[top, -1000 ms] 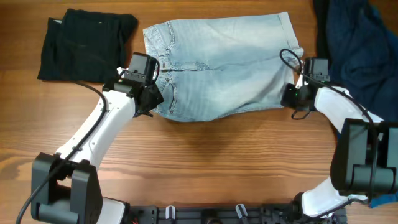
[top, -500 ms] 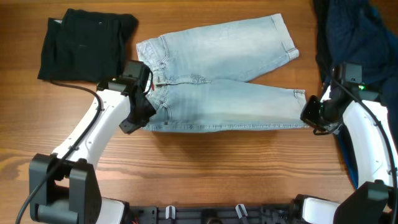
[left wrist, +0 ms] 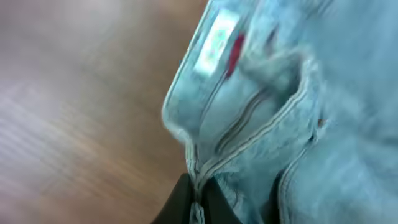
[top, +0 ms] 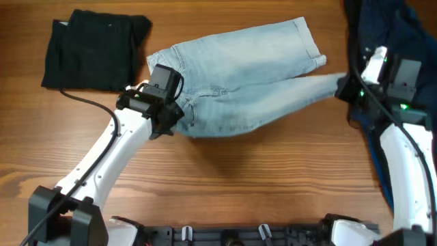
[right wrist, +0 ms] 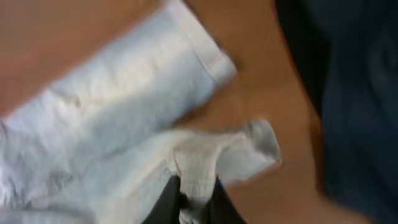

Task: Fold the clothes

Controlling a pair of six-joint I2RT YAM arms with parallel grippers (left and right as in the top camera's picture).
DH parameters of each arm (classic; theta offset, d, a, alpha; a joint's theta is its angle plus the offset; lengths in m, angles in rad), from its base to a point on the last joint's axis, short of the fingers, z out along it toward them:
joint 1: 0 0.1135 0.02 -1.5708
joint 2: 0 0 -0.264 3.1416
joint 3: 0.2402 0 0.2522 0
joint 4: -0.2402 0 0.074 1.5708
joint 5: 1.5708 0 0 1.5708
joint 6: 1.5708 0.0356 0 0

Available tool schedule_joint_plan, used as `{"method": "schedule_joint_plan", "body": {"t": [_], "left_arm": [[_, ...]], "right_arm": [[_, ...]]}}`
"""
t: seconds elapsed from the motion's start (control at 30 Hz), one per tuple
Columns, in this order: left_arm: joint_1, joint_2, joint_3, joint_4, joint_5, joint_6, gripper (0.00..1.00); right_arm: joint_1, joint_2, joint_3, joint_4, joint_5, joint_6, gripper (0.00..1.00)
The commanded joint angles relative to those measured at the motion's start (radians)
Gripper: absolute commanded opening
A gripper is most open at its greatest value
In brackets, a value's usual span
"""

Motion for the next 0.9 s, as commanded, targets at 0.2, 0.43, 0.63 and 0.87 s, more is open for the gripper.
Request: {"method": "schedule_joint_plan", "body": {"t": [0.2,0.43,0.63,0.87], "left_arm": [[0.038,0.003,-0.003,0.341,-0.244,-0.013,0.04],[0.088,0.048,-0.003,0.61,-0.329,-0.012,0.04],[0.128,0.185,-0.003,0.752,-0.33,-0.013,0.05],[0.2,0.302,-0.003,1.073,-0.362,-0.004,0.99]], "right_arm": [[0.093,0.301,0.012,0.581,-0.016,-0.005,0.04],[0.108,0.488,0.012,0.785,0.069,0.051,0.04],[0.109,0.539,0.012,0.94,0.106,0.056,0.04],[0.109,0.675,0.014,1.228,0.106,0.069,0.99]]}}
